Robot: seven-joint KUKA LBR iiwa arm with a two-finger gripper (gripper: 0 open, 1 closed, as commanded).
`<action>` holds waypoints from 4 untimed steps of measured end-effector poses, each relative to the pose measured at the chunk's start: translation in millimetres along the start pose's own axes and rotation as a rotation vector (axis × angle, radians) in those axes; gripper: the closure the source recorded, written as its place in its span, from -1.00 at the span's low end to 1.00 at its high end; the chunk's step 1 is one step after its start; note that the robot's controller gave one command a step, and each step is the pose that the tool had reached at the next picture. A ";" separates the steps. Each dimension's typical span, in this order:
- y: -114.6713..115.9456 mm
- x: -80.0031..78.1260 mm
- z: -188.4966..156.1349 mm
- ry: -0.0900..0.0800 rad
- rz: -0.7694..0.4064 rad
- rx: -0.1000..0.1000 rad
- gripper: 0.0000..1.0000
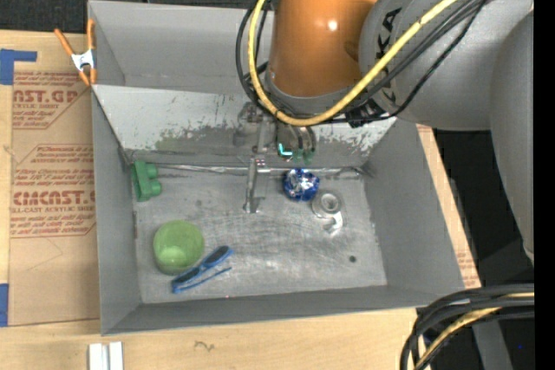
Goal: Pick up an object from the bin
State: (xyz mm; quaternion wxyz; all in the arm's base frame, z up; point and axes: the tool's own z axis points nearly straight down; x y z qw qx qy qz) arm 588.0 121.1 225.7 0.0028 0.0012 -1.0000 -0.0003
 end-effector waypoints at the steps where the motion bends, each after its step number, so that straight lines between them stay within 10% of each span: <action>1: 50.3 66.7 105.3 0.004 0.110 0.001 -1.00; 2: 58.2 90.4 157.0 -0.010 0.173 -0.003 -1.00; 3: 57.7 88.5 155.0 -0.011 0.173 -0.004 1.00; 4: 56.5 70.8 -2.0 -0.015 -0.019 -0.002 1.00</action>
Offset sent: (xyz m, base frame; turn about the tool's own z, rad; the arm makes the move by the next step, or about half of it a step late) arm -0.0632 0.0471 -0.0998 0.1144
